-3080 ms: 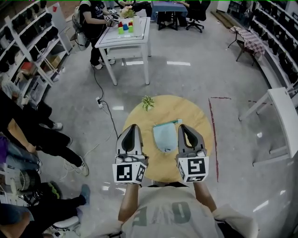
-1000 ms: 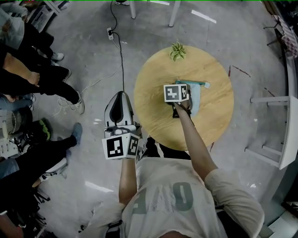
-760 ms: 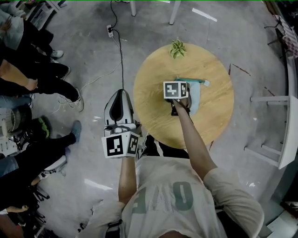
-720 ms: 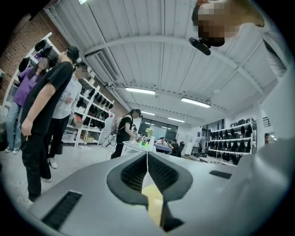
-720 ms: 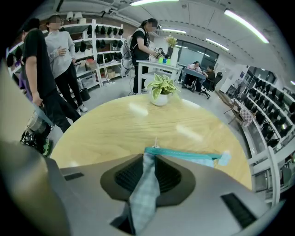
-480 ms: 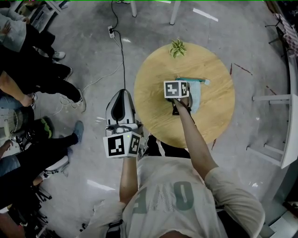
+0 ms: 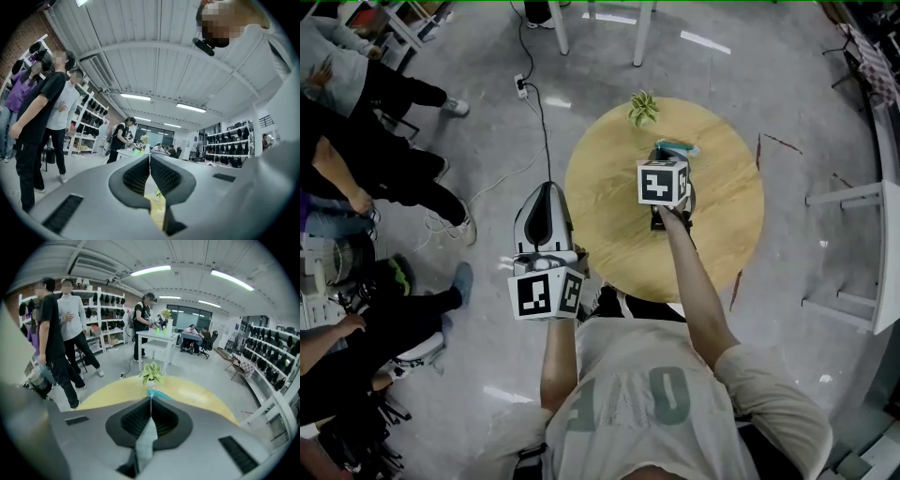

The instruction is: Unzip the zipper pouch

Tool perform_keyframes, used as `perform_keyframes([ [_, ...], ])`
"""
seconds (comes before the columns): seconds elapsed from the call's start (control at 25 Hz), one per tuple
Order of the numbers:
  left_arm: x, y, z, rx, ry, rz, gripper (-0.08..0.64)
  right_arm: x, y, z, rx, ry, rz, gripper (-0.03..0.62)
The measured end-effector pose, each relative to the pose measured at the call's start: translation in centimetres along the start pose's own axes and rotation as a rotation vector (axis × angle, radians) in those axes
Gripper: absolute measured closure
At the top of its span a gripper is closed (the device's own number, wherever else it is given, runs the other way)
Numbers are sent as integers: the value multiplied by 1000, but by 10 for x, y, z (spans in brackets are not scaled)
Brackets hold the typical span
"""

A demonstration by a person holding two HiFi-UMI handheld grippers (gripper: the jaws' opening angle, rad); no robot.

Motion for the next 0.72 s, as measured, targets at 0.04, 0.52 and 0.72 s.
perform_keyframes([
  [0.04,4,0,-3,7,-2,8,531,2,7,-8,28,-2,-4,558],
  [0.52,47,-7,-44,93,-9,125,531,8,136,-98,508,64,-117,558],
  [0.72,65,-9,-58,102,-1,184,531,10,197,-108,682,105,-160,559],
])
Point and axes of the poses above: the fingertips, and each gripper's own axes: y backward along the fingers, x to its right, z out of its underside, the point moved 1 cm from there along y, backward along the fingers, and after that the axes turned 7 degrees about -z, right-handed, at the moved point
